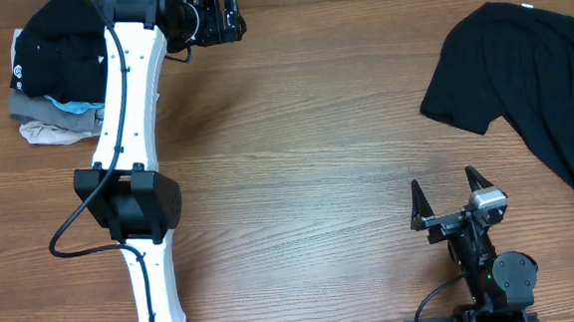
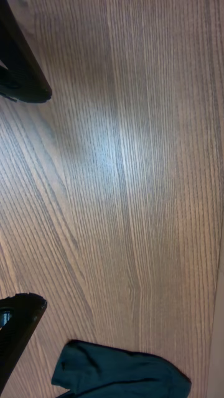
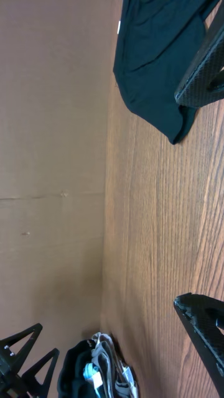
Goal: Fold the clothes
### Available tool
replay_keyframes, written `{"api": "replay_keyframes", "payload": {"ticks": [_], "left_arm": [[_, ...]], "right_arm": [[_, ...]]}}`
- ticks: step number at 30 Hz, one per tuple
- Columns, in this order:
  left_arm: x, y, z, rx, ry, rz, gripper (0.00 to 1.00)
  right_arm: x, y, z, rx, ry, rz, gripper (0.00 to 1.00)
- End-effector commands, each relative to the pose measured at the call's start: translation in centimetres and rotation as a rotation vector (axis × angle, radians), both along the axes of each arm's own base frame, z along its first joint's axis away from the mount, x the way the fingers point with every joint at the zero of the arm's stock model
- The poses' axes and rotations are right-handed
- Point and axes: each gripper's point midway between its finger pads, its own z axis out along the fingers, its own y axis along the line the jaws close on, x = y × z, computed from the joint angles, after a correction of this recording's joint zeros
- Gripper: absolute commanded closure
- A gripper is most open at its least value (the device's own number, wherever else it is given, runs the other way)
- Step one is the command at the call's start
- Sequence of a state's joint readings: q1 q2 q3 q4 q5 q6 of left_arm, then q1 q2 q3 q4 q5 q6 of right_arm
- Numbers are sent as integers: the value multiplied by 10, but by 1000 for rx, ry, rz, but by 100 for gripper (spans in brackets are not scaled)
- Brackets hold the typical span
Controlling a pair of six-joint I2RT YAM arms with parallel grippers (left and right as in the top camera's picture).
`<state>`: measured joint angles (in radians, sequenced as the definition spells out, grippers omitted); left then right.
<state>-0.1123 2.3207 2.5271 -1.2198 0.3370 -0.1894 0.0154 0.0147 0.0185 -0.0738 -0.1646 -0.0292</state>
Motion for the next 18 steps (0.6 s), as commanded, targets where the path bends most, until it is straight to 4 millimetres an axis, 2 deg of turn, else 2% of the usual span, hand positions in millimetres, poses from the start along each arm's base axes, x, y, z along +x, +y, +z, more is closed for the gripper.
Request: {"api": "replay_keyframes", "payload": {"ticks": [1, 3, 6, 11, 15, 18], "left_arm": [[-11, -4, 50, -1, -97, 9, 0], [-21, -1, 71, 2, -132, 16, 0], [-42, 8, 90, 16, -161, 27, 0], [-65, 30, 124, 74, -327, 102, 0], [-91, 55, 136, 148, -468, 199, 0], [-115, 60, 134, 191, -570, 163, 0]], "right_arm": [[0, -1, -1, 7, -6, -7, 0], [0, -1, -1, 7, -6, -7, 0], [0, -1, -1, 7, -6, -7, 0], [0, -1, -1, 7, -6, -7, 0], [0, -1, -1, 7, -6, -7, 0], [0, -1, -1, 7, -6, -7, 0]]}}
